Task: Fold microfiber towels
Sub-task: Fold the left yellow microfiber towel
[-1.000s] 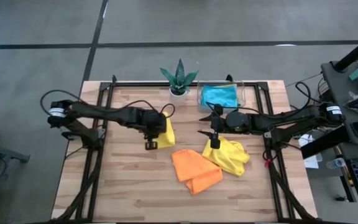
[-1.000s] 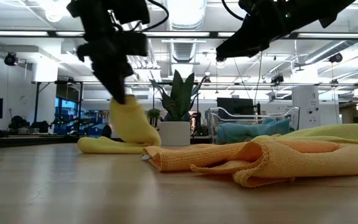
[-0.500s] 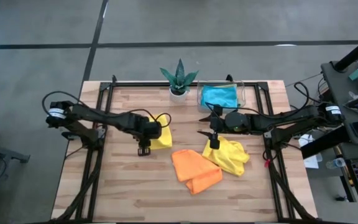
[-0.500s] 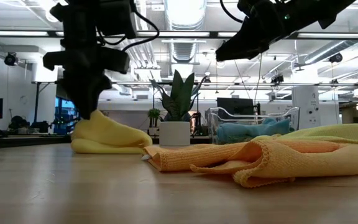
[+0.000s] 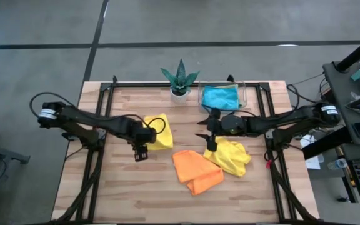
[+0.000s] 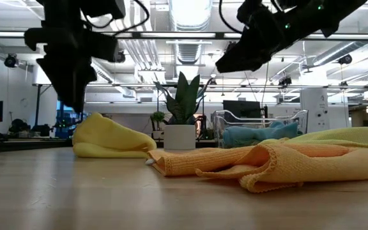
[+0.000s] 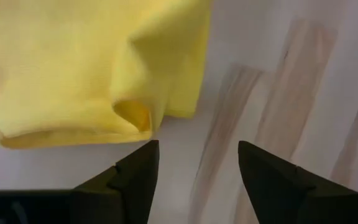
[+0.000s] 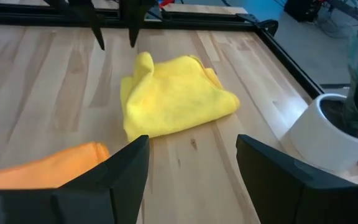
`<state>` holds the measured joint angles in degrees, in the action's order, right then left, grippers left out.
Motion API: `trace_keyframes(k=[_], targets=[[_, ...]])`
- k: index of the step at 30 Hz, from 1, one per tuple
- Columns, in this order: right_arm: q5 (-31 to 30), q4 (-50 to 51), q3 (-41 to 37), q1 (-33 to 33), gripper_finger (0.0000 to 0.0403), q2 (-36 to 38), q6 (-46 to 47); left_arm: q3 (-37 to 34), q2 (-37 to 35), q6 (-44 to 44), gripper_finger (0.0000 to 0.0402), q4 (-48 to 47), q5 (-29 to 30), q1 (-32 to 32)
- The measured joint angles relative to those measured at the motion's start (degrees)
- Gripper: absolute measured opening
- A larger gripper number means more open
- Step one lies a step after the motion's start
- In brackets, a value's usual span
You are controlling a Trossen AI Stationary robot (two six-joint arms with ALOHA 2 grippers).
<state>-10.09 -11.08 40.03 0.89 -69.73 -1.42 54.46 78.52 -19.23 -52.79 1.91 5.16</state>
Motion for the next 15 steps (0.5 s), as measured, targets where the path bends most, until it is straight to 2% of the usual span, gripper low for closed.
trace_keyframes(k=[9, 15], targets=[[0.22, -6.27, 0.08, -1.96, 0.0231, -4.28, -2.56, -2.70, -3.47, -7.38, 0.0205, 6.81, 11.56, 2.45], [5.91, -5.78, 2.13, -4.74, 0.0231, -4.44, -1.21, -7.05, -5.24, -7.12, 0.0205, 14.20, 15.44, 3.98]])
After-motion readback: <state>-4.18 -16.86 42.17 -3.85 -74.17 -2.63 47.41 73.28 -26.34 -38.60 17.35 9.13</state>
